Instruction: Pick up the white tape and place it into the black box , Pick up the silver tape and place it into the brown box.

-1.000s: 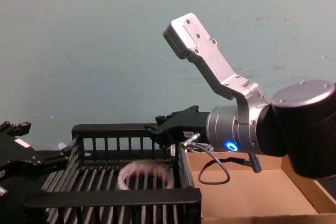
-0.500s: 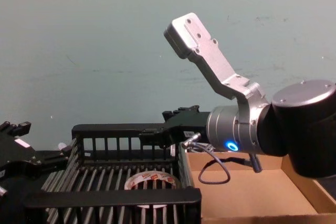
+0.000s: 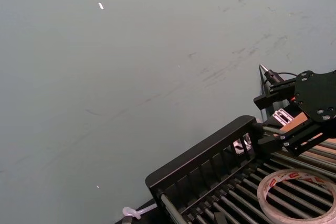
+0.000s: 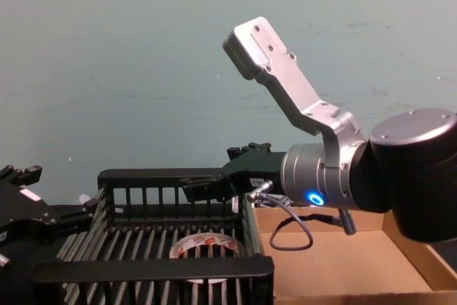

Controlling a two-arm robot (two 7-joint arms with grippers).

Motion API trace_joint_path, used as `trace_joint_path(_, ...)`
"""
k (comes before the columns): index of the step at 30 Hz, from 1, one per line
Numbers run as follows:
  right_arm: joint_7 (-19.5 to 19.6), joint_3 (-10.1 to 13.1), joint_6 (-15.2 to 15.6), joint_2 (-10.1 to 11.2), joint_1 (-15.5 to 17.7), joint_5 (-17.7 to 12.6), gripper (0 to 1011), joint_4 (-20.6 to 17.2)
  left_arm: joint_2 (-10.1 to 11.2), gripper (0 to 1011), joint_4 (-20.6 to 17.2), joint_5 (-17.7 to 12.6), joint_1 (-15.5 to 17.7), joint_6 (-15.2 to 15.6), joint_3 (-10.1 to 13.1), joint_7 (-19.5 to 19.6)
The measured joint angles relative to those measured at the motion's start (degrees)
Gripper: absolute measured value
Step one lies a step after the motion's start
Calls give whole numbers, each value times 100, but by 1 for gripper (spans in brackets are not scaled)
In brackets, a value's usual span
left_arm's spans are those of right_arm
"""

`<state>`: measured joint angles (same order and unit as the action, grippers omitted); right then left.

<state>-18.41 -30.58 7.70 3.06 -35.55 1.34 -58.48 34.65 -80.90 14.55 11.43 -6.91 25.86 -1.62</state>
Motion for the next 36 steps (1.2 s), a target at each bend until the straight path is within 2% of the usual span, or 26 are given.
trace_joint_path(7,-43,75,-2,28,48,-17,1002,-112,0,1001,0,0,0,0,0,0)
trace_joint_path(11,-99,183,15,100,142,-72,1002,-335,0,1001,0,0,0,0,0,0)
trace_joint_path(17,-174,397,122,350,431,-225,1002,-939,0,1001,0,0,0,0,0,0)
trace_joint_path(21,-248,617,193,667,805,-417,1002,-1556,0,1001,0,0,0,0,0,0)
trace_joint_path(25,-301,758,203,902,1091,-561,1002,-1972,0,1001,0,0,0,0,0,0)
trace_joint_path(30,-339,1067,201,1377,1745,-851,1002,-2758,0,1001,0,0,0,0,0,0)
trace_joint_path(33,-338,1168,194,1525,1975,-946,1002,-2988,0,1001,0,0,0,0,0,0)
trace_joint_path(36,-331,1342,200,1770,2397,-1117,1002,-3340,0,1001,0,0,0,0,0,0)
